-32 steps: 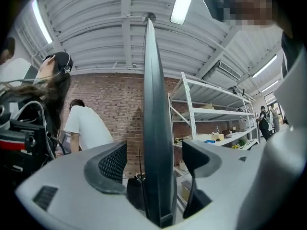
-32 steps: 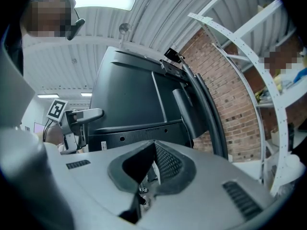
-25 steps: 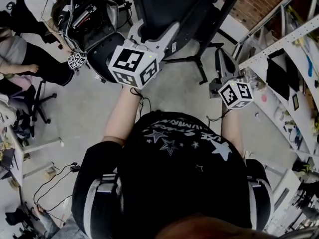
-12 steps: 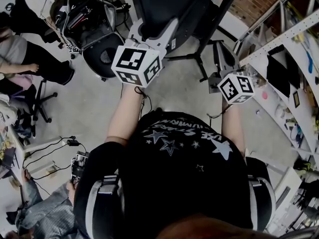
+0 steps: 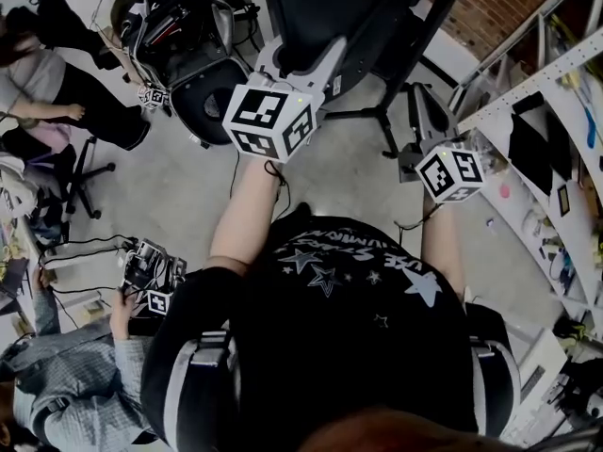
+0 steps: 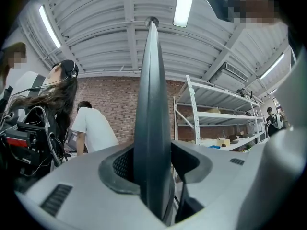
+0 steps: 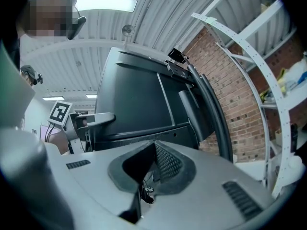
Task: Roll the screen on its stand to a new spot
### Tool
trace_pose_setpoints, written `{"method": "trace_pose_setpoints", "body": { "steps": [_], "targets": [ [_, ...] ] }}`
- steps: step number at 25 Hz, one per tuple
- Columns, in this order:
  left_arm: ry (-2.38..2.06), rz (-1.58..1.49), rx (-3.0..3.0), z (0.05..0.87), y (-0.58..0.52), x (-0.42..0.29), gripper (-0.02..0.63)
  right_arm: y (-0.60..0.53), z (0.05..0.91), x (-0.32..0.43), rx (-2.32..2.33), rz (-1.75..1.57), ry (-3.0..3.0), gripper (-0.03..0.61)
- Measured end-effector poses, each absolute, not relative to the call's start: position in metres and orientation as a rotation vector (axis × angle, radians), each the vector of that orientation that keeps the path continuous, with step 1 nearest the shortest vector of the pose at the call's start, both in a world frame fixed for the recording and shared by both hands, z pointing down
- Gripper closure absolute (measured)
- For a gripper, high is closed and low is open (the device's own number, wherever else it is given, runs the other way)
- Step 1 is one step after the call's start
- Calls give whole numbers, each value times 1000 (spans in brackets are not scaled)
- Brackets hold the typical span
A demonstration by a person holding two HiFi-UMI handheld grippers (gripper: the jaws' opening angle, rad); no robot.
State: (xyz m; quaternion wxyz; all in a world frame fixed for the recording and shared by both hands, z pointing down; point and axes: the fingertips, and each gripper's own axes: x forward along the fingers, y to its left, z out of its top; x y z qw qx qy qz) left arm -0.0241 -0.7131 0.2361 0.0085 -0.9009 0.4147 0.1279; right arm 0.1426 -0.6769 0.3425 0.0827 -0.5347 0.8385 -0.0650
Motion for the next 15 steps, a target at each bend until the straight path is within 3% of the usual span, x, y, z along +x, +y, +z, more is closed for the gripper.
{"method": "trace_pose_setpoints", "body": {
  "steps": [15],
  "targets": [
    [1332,388,-2794,235,-667,11,400,-627,348,181,-1557,-239,2527,572]
  ]
}}
